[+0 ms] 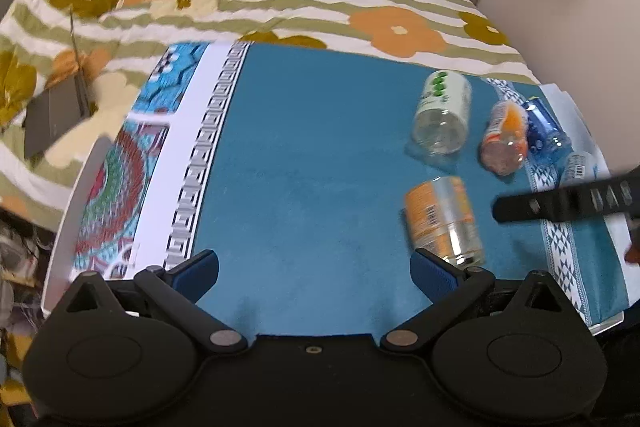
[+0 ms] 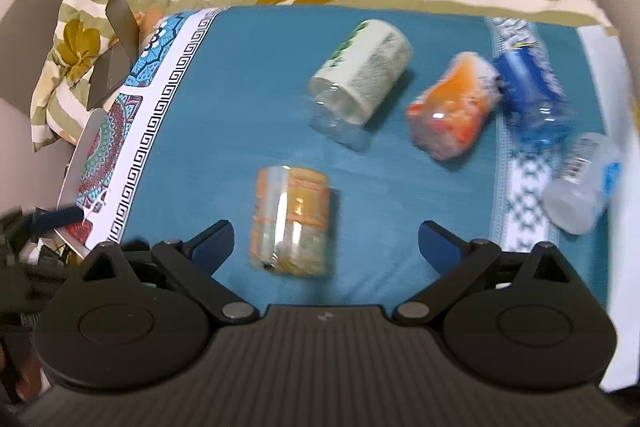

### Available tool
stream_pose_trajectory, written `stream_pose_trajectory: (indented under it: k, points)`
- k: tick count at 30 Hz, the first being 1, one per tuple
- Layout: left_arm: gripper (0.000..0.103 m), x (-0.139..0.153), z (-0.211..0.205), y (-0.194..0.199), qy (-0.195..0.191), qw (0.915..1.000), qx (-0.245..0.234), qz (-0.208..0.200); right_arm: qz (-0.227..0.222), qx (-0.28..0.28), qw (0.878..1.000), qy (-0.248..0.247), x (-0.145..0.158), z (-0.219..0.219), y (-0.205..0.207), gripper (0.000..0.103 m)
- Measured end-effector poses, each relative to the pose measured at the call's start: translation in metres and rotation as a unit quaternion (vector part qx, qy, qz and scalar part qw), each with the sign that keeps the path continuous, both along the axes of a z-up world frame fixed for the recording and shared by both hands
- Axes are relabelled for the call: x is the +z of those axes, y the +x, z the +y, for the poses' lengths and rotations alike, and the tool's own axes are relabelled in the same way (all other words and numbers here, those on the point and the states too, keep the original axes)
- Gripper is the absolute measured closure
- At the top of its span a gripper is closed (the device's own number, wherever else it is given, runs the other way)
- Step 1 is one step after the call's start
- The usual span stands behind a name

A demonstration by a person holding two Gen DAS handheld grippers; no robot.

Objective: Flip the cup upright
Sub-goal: 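Close the right gripper around the body of the lying cup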

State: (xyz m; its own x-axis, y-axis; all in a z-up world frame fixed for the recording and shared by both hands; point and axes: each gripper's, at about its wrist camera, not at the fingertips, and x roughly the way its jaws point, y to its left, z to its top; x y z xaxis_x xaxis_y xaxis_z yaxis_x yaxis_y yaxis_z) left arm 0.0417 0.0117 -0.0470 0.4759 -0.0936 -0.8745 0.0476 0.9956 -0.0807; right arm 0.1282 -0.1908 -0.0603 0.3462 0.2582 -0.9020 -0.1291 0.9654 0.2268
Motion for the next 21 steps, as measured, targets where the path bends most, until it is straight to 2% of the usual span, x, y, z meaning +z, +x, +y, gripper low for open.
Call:
stream_pose_trajectory:
  k: [4,7,12,21]
  points:
    - [0.0,-0.017,0.024,-0.005,-0.033,0.9993,0.008,0.017,0.025,0.013,0.999,-0.015,-0.014,0.023,0.022,0.0]
    - [0.0,-0.026,0.04,-0.006,-0.035,0.9991,0.01,0.023,0.047,0.029,0.998,-0.03,-0.025,0.037,0.039,0.0]
    - [0.0,-0.038,0.065,-0.007,-0.032,0.9989,0.017,0.029,0.104,0.025,0.994,-0.024,-0.044,0.043,0.064,0.002]
    - [0.0,-0.049,0.086,-0.001,-0.044,0.9977,0.028,0.044,0.158,0.008,0.987,-0.02,-0.063,0.039,0.079,0.023]
